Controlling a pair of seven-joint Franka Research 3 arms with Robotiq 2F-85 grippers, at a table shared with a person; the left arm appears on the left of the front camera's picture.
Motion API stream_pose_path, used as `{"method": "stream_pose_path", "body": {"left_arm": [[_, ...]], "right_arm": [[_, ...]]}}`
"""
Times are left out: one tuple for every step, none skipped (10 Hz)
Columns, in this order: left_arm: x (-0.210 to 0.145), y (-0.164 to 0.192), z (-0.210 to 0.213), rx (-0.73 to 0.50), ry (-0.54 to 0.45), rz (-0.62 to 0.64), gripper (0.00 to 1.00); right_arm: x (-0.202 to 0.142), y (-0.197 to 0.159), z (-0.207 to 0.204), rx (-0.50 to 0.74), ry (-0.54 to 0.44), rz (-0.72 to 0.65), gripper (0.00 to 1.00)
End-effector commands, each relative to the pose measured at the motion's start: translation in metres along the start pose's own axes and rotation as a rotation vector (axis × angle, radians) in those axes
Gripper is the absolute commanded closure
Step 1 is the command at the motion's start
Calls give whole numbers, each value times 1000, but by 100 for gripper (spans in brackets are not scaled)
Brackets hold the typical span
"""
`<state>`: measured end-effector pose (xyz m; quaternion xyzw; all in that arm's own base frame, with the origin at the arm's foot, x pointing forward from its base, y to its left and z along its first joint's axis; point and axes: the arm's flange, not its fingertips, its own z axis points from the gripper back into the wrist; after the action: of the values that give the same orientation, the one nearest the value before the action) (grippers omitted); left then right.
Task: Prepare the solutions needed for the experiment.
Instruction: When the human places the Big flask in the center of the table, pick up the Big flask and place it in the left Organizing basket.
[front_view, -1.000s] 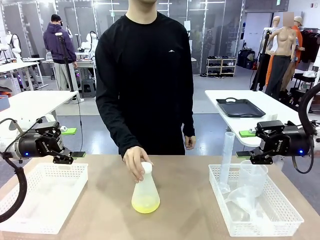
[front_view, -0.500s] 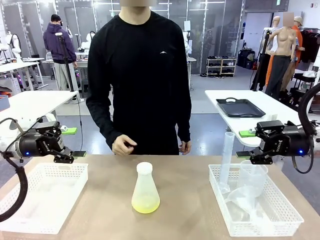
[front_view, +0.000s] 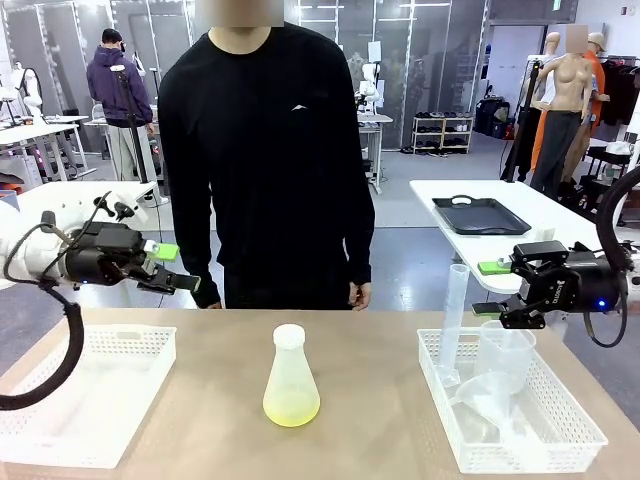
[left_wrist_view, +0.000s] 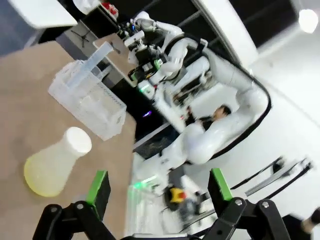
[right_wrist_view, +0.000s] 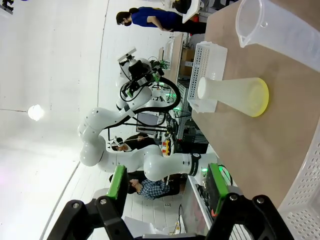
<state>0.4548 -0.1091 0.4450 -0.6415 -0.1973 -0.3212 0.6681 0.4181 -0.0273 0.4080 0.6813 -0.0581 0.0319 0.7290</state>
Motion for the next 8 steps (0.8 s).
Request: {"method": "stream_pose_path", "body": {"left_arm": [[2,9,-2,65,66,-170,0],[5,12,-5,67,59,-141,0],[4,-1,-2,25,47,-95,0],[4,-1,-2,25,47,-95,0],[4,-1,-2,25,47,-95,0],[4,-1,-2,25,47,-95,0],[4,-1,-2,25,47,-95,0],[3,3,-2,37,57,-114,0]], "right_arm": [[0,1,0,4,0,2,20],[0,1,0,4,0,2,20],[0,1,0,4,0,2,20],[0,1,0,4,0,2,20],[0,1,0,4,0,2,20],[0,1,0,4,0,2,20],[0,1,0,4,0,2,20],[0,1,0,4,0,2,20]]}}
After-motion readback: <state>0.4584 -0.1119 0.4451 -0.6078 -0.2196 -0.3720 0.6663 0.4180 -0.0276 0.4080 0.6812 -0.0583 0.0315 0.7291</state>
